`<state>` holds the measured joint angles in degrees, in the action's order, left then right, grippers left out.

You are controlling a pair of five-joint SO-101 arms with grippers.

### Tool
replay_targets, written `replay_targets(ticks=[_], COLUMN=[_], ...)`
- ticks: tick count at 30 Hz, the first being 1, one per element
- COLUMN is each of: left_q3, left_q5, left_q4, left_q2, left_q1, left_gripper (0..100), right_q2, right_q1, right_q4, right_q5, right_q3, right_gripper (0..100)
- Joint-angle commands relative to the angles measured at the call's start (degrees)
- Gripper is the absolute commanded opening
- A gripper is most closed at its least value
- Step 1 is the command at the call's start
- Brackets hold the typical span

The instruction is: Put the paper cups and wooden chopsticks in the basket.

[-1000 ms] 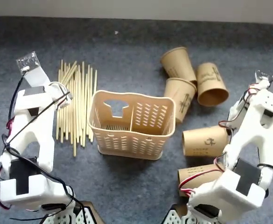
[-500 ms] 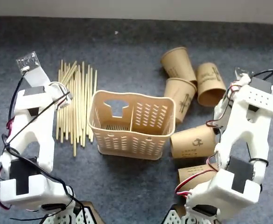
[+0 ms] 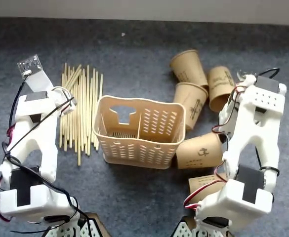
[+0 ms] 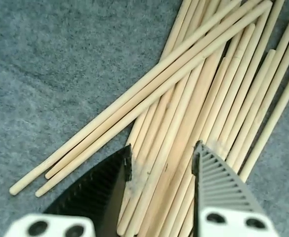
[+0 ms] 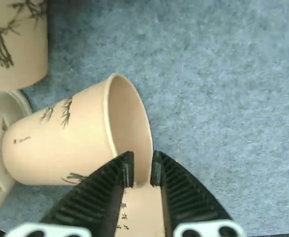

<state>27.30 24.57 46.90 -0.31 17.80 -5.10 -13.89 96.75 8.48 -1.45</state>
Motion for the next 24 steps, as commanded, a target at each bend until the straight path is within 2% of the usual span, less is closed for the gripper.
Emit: replay_targets(ticks=[1,9,13,16,24], left_q3=[-0.48,-0.4,-0.22,-0.31,-0.13], left_q5=[0.53,0.53,0.53,0.53,0.53], left_q4=[-0.7,-0.7,-0.7,-0.7,-0.7], left_q2=[-0.31,-0.31,-0.31,-0.31,-0.31], left_q1=[-1.1,-1.1,-1.01,-1.01,-1.1], left_gripper=[22,22,22,22,22], right_q2=[5.76,13.49,12.62,10.68,5.76], right_q1=[2.95,8.75,9.01,8.13,4.35], right_q4=[3.82,3.91,3.56,3.56,0.04], right_q5=[-0.79,0.09,7.3,8.09,10.11], right_q3=[3.82,-0.75,-4.97,-6.02,-6.46], right_gripper=[7.7,7.7,7.7,8.0,21.7])
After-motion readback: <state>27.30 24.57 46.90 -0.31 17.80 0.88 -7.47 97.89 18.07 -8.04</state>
